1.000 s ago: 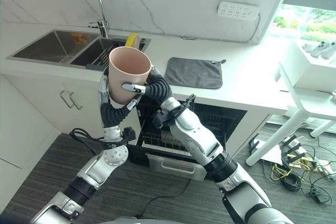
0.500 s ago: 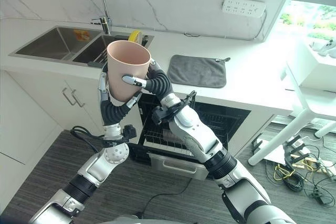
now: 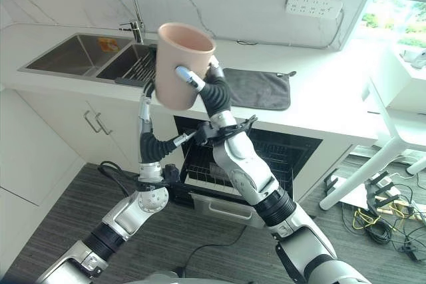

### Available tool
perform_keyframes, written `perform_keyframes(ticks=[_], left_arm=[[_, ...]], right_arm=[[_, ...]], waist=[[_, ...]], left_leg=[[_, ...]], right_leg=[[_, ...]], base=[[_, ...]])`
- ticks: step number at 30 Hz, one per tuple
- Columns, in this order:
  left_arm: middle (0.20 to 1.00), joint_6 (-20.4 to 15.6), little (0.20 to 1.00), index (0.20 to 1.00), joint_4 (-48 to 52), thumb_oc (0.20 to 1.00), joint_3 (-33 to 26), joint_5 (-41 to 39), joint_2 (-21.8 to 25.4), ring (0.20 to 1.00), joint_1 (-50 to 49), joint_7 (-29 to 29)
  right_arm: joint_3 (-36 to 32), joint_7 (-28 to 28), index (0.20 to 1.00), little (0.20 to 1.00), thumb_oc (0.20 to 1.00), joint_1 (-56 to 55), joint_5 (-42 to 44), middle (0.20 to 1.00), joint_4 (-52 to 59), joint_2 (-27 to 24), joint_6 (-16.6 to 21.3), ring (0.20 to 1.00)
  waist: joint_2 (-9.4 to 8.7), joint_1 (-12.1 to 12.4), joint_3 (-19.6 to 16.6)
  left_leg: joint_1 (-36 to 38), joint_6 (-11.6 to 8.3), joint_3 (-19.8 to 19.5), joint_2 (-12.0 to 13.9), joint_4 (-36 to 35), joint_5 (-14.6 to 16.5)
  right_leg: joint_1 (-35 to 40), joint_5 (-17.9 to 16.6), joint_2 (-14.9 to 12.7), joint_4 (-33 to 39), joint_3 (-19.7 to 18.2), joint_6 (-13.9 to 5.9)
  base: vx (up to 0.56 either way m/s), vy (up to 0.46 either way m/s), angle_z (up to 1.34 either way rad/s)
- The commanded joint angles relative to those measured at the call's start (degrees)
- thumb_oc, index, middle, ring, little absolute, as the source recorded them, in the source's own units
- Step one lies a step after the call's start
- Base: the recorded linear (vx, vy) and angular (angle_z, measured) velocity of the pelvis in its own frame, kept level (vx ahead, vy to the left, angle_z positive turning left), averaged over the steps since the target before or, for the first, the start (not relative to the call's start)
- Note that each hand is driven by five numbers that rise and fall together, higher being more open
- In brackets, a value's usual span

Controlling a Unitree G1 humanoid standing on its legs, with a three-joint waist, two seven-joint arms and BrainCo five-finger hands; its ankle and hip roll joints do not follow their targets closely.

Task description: Place the dishes in the dishwasher.

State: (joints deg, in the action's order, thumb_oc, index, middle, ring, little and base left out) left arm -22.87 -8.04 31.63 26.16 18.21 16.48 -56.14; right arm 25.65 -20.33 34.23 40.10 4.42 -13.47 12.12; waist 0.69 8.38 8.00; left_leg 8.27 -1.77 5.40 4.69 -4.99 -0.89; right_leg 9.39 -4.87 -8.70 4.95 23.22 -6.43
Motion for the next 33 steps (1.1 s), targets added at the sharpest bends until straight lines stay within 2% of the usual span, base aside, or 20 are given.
perform_keyframes(ticks=[1,6,9,10,15,18,19,20,22,25,26,28,30,33], left_arm=[[1.000,-0.15,1.000,1.000,-1.54,1.000,1.80,2.20,1.81,1.000,4.31,-2.72],[1.000,1.04,1.000,1.000,-2.84,1.000,0.28,2.60,2.15,1.000,3.96,-4.84],[1.000,1.57,1.000,1.000,-3.54,1.000,-0.41,1.70,2.36,1.000,4.17,-3.10],[1.000,1.72,1.000,1.000,-3.91,1.000,-0.61,-2.60,2.78,1.000,2.49,5.15],[1.000,4.43,1.000,1.000,-5.84,1.000,-2.99,-7.46,5.71,1.000,-0.55,12.29],[1.000,4.70,1.000,1.000,-8.10,1.000,-3.18,-11.51,7.46,1.000,-0.21,20.96],[1.000,4.41,1.000,1.000,-7.61,1.000,-3.50,-11.80,7.81,1.000,-0.91,24.73],[1.000,4.40,1.000,1.000,-6.59,1.000,-3.95,-11.89,8.61,1.000,-2.41,31.03],[1.000,6.51,1.000,1.000,-6.00,1.000,-3.83,-12.62,9.89,1.000,-4.03,38.20],[1.000,10.70,1.000,1.000,-6.55,1.000,-3.66,-11.88,12.67,1.000,-4.76,45.54],[1.000,11.12,1.000,1.000,-6.31,1.000,-3.68,-11.17,14.43,1.000,-4.40,48.23],[1.000,11.72,1.000,1.000,-6.23,1.000,-2.93,-12.24,16.96,1.000,-2.05,49.95],[1.000,11.81,1.000,1.000,-7.69,1.000,-1.03,-13.44,20.57,1.000,4.10,53.96],[1.000,14.79,1.000,1.000,-7.97,1.000,2.42,-15.60,26.06,1.000,12.34,61.82]], right_arm=[[-3.22,-0.82,0.200,0.200,0.200,7.10,1.56,0.200,2.31,1.81,8.46,0.200],[-6.31,-1.73,0.200,0.200,0.200,4.26,1.52,0.200,7.44,-0.62,11.81,0.200],[-8.40,-3.54,0.200,0.200,0.200,2.19,0.27,0.200,8.69,-1.53,14.23,0.200],[-11.11,-4.54,0.200,0.200,0.200,-1.35,-1.77,0.200,9.41,-3.28,14.54,0.200],[-15.56,0.15,0.200,0.200,0.200,-9.12,-0.31,0.200,7.84,-6.75,11.02,0.200],[-16.78,4.33,0.200,0.200,0.200,-12.65,0.75,0.200,6.62,-8.00,8.01,0.200],[-17.29,5.73,0.200,0.200,0.200,-13.54,1.01,0.200,5.94,-8.34,7.24,0.200],[-18.07,8.48,0.200,0.200,0.200,-14.85,1.59,0.200,4.10,-8.94,6.09,0.200],[-18.40,11.46,0.200,0.200,0.200,-15.88,2.31,0.200,1.25,-9.60,4.07,0.200],[-19.32,14.82,0.200,0.200,0.200,-16.96,2.83,0.200,-2.46,-11.44,1.50,0.200],[-19.75,16.16,0.200,0.200,0.200,-16.74,3.80,0.200,-3.98,-12.92,-0.68,0.200],[-19.90,17.16,0.200,0.200,0.200,-13.97,5.01,0.200,-6.53,-14.64,-2.13,0.200],[-20.27,18.65,0.200,0.200,0.200,-6.70,6.19,0.200,-10.83,-18.01,-4.30,0.200],[-18.75,22.58,0.200,0.200,0.200,3.16,6.97,0.200,-19.55,-23.49,-8.86,0.200]], waist=[[-2.07,0.12,-0.99],[-1.69,-1.52,-1.03],[-1.45,-2.63,-1.18],[-1.19,-3.62,-1.06],[-0.95,-5.70,-1.24],[-0.87,-6.76,-1.13],[-0.78,-6.80,-1.06],[-0.58,-6.76,-0.80],[-0.19,-6.78,-0.40],[0.41,-7.29,0.04],[0.81,-7.72,0.70],[1.04,-8.02,2.37],[1.19,-8.36,6.30],[1.70,-8.59,11.91]], left_leg=[[0.42,-1.65,3.23,-0.56,5.54,7.84],[0.83,-1.66,3.98,-0.48,5.46,7.84],[0.97,-1.72,4.59,-0.29,5.70,7.83],[1.03,-1.74,5.09,0.05,5.71,7.77],[1.26,-2.01,6.99,0.61,6.27,7.85],[0.98,-1.86,7.68,0.52,7.41,8.23],[0.70,-1.87,7.68,0.57,7.85,8.30],[0.26,-1.86,7.59,0.65,8.50,8.37],[-0.09,-1.86,7.48,0.63,8.93,8.38],[-0.65,-1.97,7.56,0.83,9.61,8.29],[-1.55,-2.04,7.53,1.02,9.94,8.06],[-4.04,-2.05,6.93,0.93,11.16,8.12],[-8.30,-2.03,6.00,0.38,12.79,8.15],[-13.71,-1.88,4.61,-0.88,15.71,8.17]], right_leg=[[1.25,8.52,-2.99,-5.21,-4.69,-2.04],[1.07,8.49,-2.84,-5.13,-5.65,-2.01],[0.97,8.44,-2.67,-5.05,-6.40,-1.98],[0.58,8.36,-2.37,-5.10,-7.21,-1.98],[-0.02,7.98,-2.13,-4.64,-8.17,-2.20],[-0.45,7.66,-2.25,-4.49,-8.73,-2.40],[-0.63,7.57,-2.24,-4.46,-8.84,-2.40],[-0.89,7.37,-2.22,-4.42,-8.92,-2.41],[-1.24,6.99,-2.16,-4.16,-9.05,-2.57],[-2.12,6.63,-2.26,-4.22,-9.17,-2.86],[-3.44,6.33,-2.51,-4.51,-9.26,-3.15],[-6.17,5.83,-2.91,-5.39,-9.86,-3.45],[-10.61,4.93,-3.49,-6.66,-10.78,-3.84],[-15.79,4.02,-4.15,-8.57,-12.21,-4.04]], base=[[0.00,0.000,0.00],[0.00,-0.001,-0.03],[0.01,-0.011,-0.08],[0.06,-0.016,-0.06],[0.06,-0.004,-0.10],[0.06,-0.003,-0.12],[0.06,-0.007,-0.15],[0.07,-0.007,-0.23],[0.09,0.000,-0.19],[0.14,0.025,-0.11],[0.07,0.060,-0.12],[-0.13,0.062,-0.15],[-0.44,0.069,-0.18],[-0.32,0.059,0.00]])
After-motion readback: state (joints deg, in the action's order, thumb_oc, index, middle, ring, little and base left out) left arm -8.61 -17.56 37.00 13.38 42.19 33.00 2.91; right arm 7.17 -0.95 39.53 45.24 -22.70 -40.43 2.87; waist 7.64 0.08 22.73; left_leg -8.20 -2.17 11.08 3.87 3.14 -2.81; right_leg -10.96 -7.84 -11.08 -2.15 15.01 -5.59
